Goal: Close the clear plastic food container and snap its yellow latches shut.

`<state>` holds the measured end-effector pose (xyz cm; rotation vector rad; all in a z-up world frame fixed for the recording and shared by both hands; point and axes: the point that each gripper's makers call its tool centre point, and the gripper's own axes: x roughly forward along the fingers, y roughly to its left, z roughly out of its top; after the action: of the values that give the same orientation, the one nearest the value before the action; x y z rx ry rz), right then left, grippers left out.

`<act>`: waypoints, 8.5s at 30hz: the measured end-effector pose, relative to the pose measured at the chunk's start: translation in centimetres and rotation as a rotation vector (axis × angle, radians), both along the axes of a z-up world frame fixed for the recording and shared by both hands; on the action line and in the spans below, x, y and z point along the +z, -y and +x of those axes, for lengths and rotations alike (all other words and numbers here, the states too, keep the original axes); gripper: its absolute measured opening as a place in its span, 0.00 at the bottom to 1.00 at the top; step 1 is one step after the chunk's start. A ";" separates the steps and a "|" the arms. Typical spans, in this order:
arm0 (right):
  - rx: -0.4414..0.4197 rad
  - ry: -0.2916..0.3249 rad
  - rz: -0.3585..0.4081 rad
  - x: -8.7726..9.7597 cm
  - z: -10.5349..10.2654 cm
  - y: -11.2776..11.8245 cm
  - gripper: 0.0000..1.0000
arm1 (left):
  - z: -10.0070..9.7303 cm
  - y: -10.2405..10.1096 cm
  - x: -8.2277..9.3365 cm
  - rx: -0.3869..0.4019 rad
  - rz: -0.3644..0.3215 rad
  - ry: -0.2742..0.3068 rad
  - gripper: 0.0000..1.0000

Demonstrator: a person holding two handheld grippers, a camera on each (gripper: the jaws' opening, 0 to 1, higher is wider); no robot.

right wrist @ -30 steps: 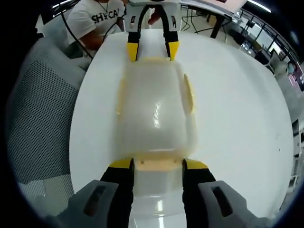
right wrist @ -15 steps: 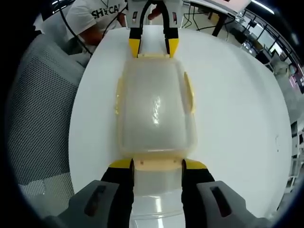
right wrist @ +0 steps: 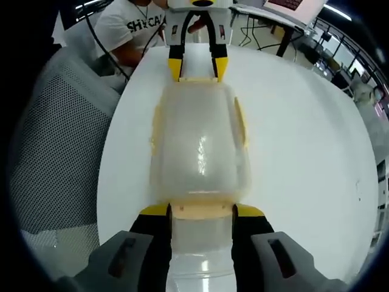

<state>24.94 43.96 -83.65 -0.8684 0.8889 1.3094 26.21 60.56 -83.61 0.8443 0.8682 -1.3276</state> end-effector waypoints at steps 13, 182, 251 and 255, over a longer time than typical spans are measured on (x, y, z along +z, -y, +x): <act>0.018 0.005 0.040 1.9 -0.3 -0.4 0.35 | -0.7 -0.3 1.8 0.039 0.013 0.010 0.32; -0.076 -0.036 0.004 5.8 0.0 22.8 0.42 | -0.7 22.6 5.4 0.103 -0.115 0.016 0.38; -0.925 -0.274 0.354 5.8 -0.6 21.0 0.20 | -0.4 23.0 4.8 0.939 -0.434 -0.430 0.21; -0.949 -0.281 0.352 5.8 -0.9 20.8 0.20 | -0.2 22.8 4.9 0.929 -0.428 -0.426 0.22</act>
<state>24.05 23.20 -77.86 0.0620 1.0552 0.7012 25.99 37.73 -78.71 -0.2108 1.0623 -0.7940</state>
